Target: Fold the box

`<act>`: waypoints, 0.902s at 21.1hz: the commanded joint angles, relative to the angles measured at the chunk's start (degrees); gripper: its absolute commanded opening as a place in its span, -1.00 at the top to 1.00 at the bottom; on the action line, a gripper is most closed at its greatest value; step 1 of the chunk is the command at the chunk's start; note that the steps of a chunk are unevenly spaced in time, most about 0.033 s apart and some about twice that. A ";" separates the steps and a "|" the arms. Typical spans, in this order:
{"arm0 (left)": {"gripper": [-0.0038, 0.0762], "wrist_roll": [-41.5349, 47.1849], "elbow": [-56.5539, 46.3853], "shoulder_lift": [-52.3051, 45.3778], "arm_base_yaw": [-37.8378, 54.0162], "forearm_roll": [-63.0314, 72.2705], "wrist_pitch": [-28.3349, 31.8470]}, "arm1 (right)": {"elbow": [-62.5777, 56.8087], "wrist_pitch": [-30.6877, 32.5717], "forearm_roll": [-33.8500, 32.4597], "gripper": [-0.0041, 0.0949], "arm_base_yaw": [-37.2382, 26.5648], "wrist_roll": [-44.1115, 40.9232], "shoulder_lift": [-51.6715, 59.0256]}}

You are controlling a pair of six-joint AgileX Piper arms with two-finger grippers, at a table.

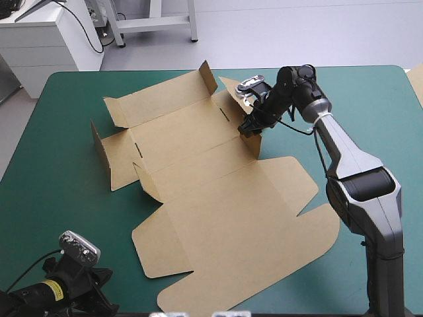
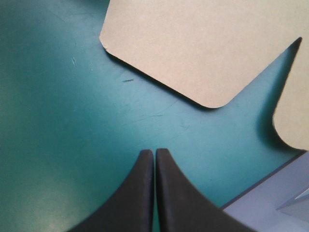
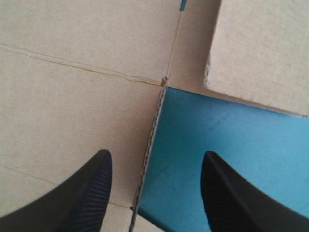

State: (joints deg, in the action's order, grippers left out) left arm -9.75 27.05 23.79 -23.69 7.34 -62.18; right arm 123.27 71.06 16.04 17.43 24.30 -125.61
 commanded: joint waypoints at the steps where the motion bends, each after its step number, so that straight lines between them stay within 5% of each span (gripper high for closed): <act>1: 0.92 0.03 1.35 0.88 -0.28 1.00 2.47 | 1.86 0.23 1.35 -0.11 0.15 0.02 2.91; 6: 0.92 0.03 1.35 0.88 -0.28 1.00 2.47 | 1.86 0.23 1.66 -0.05 0.25 0.02 1.04; 8: 0.92 0.03 1.35 0.88 -0.28 1.00 2.47 | 1.86 0.23 1.94 0.20 0.25 -0.11 0.52; 11: 0.92 0.03 1.35 0.88 -0.28 1.00 2.47 | 1.86 0.23 2.40 0.97 0.25 2.64 0.52; 19: 0.92 0.03 1.35 0.88 -0.28 1.00 2.47 | 4.01 0.23 3.07 0.96 1.81 24.58 0.52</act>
State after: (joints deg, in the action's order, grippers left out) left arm -9.75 27.05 23.79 -23.69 7.34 -62.18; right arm 124.38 70.52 17.61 18.63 42.27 -128.96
